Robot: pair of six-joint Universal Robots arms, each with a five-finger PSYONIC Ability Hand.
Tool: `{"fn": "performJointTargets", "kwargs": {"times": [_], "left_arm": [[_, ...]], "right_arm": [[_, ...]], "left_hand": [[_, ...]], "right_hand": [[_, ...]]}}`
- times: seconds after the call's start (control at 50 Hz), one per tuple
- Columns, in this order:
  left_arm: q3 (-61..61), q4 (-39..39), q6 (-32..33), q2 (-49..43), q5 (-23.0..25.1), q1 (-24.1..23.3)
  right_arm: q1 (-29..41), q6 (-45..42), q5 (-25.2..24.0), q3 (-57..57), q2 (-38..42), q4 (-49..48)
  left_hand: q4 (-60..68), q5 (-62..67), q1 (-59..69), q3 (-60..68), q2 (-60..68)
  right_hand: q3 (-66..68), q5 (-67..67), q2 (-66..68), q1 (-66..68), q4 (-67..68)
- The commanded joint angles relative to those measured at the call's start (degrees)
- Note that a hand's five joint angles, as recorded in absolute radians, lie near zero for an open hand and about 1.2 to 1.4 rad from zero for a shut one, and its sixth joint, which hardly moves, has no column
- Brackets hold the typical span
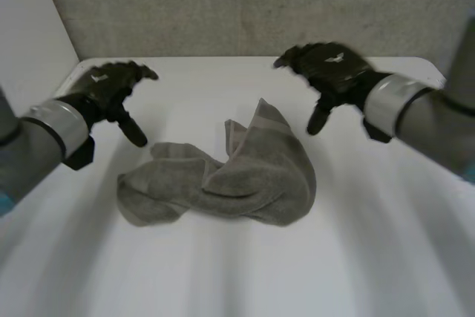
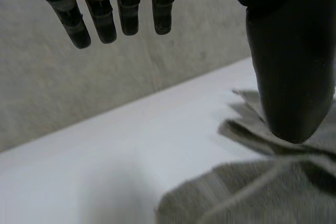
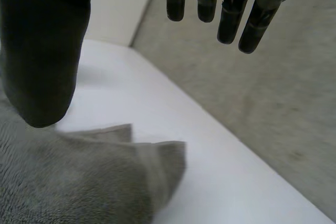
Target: Fold the towel.
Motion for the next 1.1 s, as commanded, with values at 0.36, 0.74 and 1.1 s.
{"fn": "performJointTargets", "kwargs": {"times": [0.36, 0.74, 1.1], "left_arm": [[10.17, -0.05, 7.58, -25.13, 6.19, -0.63], [7.8, -4.01, 14.17, -20.48, 6.19, -2.13], [0.41, -3.84, 14.35, -13.08, 6.54, -2.13]], "right_arm": [[8.08, -8.17, -0.64, -23.8, 32.79, -2.63], [7.29, -13.43, -0.82, -18.01, 30.08, -2.8], [3.95, -22.32, -0.29, 4.41, 11.7, -3.42]], "left_hand": [[-3.76, 9.85, 6.71, -3.29, 8.67], [-3.76, 38.1, 34.96, -3.29, 36.92], [-3.76, 14.06, 10.91, -3.29, 12.88]], "right_hand": [[-2.99, 5.01, 4.84, 5.08, -4.35], [-2.99, 66.52, 66.35, 66.58, -4.35], [-2.99, 16.64, 16.47, 16.7, -4.35]]}}
